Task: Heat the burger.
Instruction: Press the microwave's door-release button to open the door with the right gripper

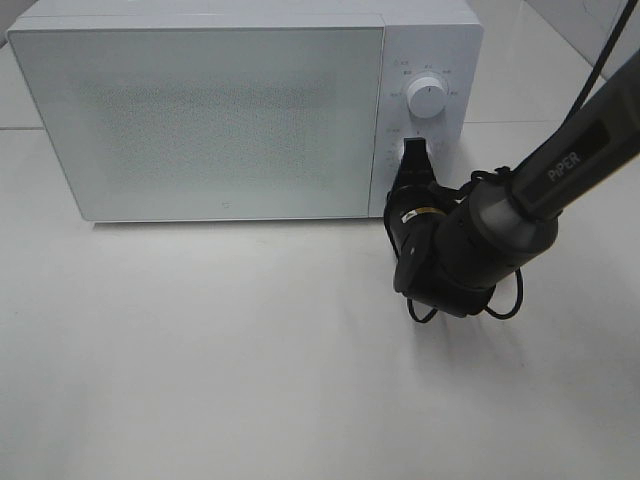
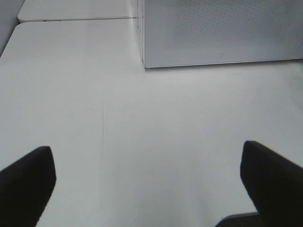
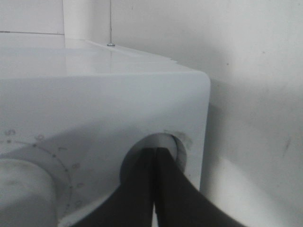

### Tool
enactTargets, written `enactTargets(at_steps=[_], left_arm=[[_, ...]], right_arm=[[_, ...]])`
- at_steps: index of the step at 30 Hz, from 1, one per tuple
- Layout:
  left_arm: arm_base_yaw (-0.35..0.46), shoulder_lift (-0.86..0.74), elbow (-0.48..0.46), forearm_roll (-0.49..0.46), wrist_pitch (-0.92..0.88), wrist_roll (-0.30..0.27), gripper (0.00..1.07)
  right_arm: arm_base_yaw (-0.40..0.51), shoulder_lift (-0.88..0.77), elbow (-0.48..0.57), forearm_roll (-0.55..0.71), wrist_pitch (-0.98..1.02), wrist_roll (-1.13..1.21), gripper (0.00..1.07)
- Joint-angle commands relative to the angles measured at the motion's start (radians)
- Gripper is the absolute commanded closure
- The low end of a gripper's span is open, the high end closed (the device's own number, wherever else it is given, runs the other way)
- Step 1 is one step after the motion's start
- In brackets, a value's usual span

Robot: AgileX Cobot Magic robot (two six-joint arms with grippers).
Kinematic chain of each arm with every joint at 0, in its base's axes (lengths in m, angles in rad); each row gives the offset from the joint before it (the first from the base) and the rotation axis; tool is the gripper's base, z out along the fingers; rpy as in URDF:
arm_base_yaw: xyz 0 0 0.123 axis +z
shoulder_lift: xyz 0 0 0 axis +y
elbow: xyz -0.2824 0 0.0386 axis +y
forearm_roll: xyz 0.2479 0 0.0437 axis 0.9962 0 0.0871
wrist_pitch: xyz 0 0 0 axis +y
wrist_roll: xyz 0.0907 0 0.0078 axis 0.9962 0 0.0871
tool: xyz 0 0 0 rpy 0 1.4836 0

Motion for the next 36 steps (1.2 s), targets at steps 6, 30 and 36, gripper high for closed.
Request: enactTargets(at_steps=[6,30,36], left_arm=[[0.004,-0.015,0.002,-0.001,-0.004,-0.003,0.09],[0.004,-0.015,0.002,-0.001,-0.004,-0.003,0.09],[0.004,-0.015,0.002,-0.001,-0.004,-0.003,0.09]], right_arm=[[-0.049,0.024,-0.116,-0.062,-0.090,-0.042,1.07],[-0.046,-0.092,0.009,-0.040,0.101,-0.059,1.07],[-0.046,-0.162,0.076,-0.042,0.154,-0.087,1.07]])
